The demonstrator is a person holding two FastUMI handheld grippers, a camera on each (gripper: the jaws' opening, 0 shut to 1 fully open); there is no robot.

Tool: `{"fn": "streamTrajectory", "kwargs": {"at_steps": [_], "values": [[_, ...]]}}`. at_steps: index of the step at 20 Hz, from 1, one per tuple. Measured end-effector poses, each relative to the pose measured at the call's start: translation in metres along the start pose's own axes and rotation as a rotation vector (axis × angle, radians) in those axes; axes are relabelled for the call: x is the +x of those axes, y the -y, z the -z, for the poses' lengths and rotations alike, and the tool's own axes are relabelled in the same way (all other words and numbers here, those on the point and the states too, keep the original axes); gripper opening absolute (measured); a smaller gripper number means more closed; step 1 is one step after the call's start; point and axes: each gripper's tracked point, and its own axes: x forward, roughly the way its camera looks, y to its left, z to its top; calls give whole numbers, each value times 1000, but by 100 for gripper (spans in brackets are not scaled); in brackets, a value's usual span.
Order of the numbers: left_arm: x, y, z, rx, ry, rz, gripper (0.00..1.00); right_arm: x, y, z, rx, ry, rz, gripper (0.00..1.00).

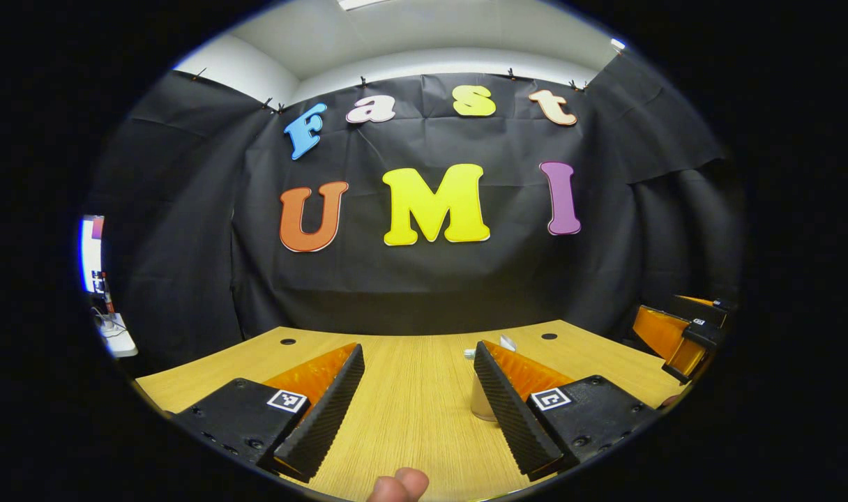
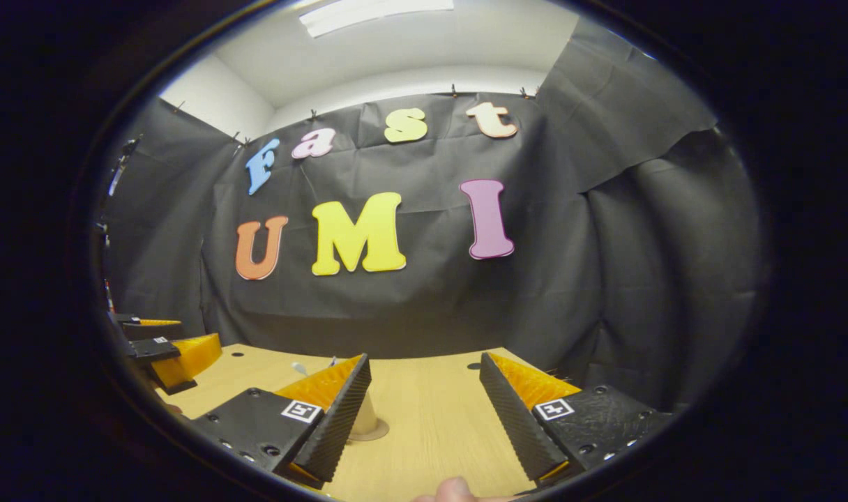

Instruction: Put the toothbrush and toothpaste on the desktop into the cup, then pick up the cup and place it on the coaster on the desktop.

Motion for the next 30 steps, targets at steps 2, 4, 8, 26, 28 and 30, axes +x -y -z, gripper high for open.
{"fn": "streamTrajectory", "kwargs": {"at_steps": [2, 4, 8, 26, 28, 30], "values": [[0, 1, 0, -4, -2, 1, 100, 0, 2, 0, -9, 1, 4, 95], [0, -1, 0, -10, -3, -1, 100, -3, 4, -3, -10, 5, 5, 95], [-1, -1, -3, -2, 2, -9, 100, -5, 4, -4, -14, 5, -2, 95], [-5, 7, -9, -4, 20, 4, 100, -7, -1, -2, -41, -9, -11, 95], [-5, 6, -8, -8, 19, 0, 100, -9, -3, -1, -42, -11, -17, 99], [-5, 4, -9, -15, 24, -5, 100, -9, -3, 0, -51, -13, -17, 95]]}}
